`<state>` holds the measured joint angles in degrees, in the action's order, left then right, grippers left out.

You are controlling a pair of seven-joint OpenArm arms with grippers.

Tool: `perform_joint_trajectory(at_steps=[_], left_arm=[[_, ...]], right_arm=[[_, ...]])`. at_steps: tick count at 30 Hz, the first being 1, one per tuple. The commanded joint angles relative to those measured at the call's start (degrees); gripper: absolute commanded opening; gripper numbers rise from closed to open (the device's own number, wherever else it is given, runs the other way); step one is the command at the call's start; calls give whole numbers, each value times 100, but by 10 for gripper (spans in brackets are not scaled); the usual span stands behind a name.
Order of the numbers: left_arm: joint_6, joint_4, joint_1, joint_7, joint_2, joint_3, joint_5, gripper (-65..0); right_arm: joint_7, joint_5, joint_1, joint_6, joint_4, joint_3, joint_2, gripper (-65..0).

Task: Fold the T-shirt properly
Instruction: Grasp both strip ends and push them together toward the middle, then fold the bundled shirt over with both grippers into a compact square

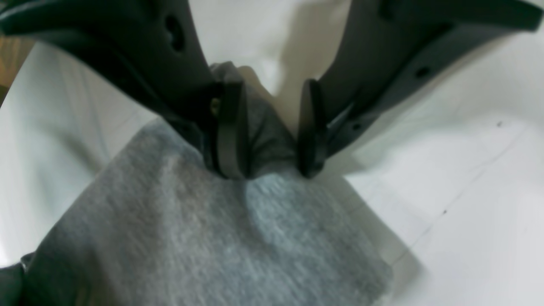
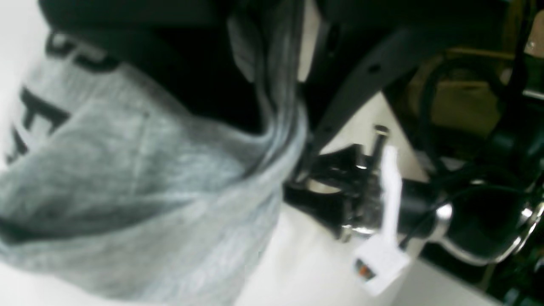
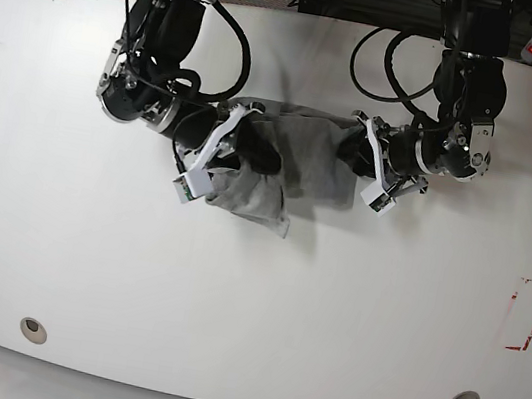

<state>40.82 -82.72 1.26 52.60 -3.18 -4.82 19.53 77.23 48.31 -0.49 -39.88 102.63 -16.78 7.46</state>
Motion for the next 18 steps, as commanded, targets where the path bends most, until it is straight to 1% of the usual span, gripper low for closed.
perform_joint_trajectory(at_steps=[1,2,3,5,8,9,11,13,16,18], left_arm=[[-82,30,46,415,-29,3,-480,-471],[-82,30,46,415,-20,3,-480,-471],[-82,21,46,415,-20,3,-480,-471],[-82,21,46,415,-20,3,-480,-469],[-82,21,46,406,-20,-15,-472,-469],[-82,21,46,406,-20,-24,-472,-469],[-82,21,46,406,-20,-32,-472,-469],[-82,-111,37,406,-20,-41,-472,-468],[-82,-339,37,406,-12,-50,-463,-468],[-82,-550,46,415,-12,-50,-463,-469]], right_arm=[[-466,228,106,-12,-131,319,23,-650],[-501,228,106,-12,-166,372,23,-620],[-528,228,106,-12,-210,416,23,-568],[-615,228,124,-12,-342,504,23,-485],[-818,228,194,-12,-562,759,23,-404],[-914,228,194,19,-650,829,23,-384],[-1152,228,282,230,-817,943,23,-339],[-1328,228,335,511,-957,1102,-4,-289],[-1328,228,396,652,-896,1269,-12,-246],[-1328,228,388,687,-650,1436,-162,-243]])
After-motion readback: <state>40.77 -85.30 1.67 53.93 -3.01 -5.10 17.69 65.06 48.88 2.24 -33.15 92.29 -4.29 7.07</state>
